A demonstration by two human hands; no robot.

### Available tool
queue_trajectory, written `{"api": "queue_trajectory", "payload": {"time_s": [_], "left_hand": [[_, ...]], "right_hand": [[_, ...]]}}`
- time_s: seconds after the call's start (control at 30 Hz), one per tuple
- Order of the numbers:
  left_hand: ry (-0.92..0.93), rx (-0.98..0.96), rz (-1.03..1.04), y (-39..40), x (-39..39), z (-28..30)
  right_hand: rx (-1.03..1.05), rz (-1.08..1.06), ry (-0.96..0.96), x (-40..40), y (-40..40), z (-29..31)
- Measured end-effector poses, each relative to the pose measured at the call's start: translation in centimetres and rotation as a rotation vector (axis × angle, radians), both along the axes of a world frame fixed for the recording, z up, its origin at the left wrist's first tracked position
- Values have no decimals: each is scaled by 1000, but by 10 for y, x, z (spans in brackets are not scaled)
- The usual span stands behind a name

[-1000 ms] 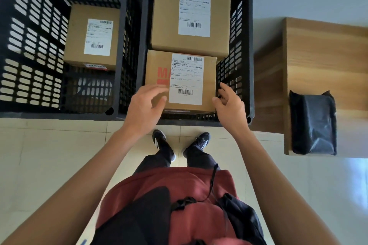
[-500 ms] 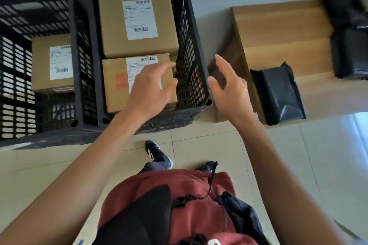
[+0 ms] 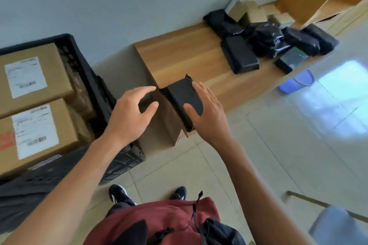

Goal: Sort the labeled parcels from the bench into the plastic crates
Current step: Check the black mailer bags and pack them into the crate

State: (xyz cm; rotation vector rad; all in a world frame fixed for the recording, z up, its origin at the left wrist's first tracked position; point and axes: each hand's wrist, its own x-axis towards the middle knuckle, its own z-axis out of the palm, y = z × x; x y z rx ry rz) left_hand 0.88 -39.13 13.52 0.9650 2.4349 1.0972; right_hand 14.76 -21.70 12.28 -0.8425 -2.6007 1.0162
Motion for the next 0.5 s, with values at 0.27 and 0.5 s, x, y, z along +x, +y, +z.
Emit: {"api": "queue_trajectory", "payload": {"time_s": [0.27, 0.5], "left_hand": [[-17, 2, -136, 88, 34, 10], [-60, -59, -188, 138, 29, -8]], "right_hand": [[0, -155, -9, 60, 65, 6], [-17, -181, -59, 63, 104, -10]]}}
